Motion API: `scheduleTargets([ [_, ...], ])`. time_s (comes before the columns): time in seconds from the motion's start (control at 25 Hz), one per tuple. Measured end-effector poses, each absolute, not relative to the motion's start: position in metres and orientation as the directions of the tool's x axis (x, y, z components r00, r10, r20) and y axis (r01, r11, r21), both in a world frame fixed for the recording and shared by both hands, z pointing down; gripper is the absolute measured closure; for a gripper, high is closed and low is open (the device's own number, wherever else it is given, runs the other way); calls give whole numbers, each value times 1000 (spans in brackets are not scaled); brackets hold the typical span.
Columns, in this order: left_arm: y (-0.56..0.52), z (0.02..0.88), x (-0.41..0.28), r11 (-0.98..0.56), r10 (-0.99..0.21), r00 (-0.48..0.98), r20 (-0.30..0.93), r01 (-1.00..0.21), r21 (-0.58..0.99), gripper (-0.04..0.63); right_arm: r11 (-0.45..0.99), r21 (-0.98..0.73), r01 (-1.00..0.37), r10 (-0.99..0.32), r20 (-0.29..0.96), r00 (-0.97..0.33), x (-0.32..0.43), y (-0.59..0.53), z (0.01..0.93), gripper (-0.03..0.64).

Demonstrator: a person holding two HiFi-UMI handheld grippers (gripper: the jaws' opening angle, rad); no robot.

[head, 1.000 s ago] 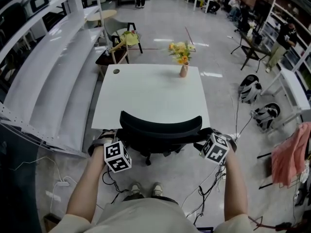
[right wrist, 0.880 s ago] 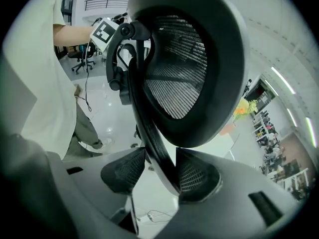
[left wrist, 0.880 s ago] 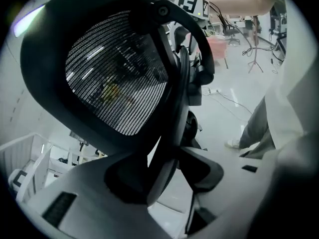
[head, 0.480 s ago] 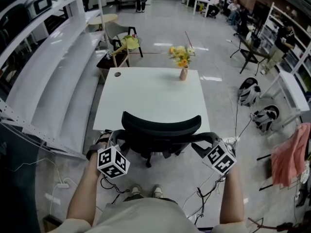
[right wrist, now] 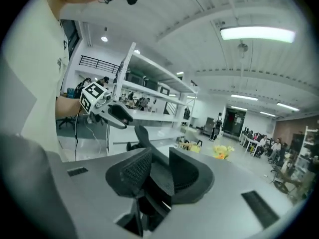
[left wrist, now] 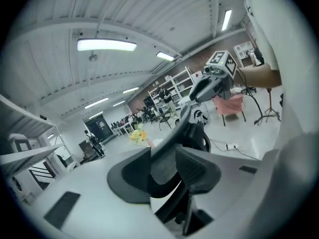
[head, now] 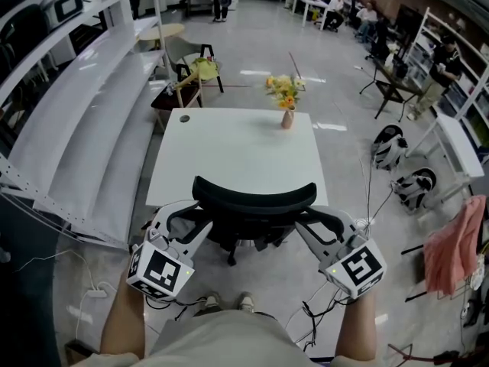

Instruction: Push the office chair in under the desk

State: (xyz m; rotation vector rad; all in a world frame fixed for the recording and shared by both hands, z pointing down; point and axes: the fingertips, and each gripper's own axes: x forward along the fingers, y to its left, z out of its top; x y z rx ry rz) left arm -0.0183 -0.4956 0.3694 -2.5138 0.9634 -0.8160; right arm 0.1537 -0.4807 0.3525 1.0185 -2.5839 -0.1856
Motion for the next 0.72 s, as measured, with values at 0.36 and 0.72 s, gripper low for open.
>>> scheduleTargets([
  [0.36, -489, 276, -8, -637, -718, 685, 124, -574, -515, 443, 602, 172, -779, -787, -32, -616, 138, -483, 264, 541],
  [0.72, -476, 240, -14, -609, -741, 672, -14, -680, -409, 496, 498, 51, -865, -850, -166, -500, 138, -464, 219, 582],
])
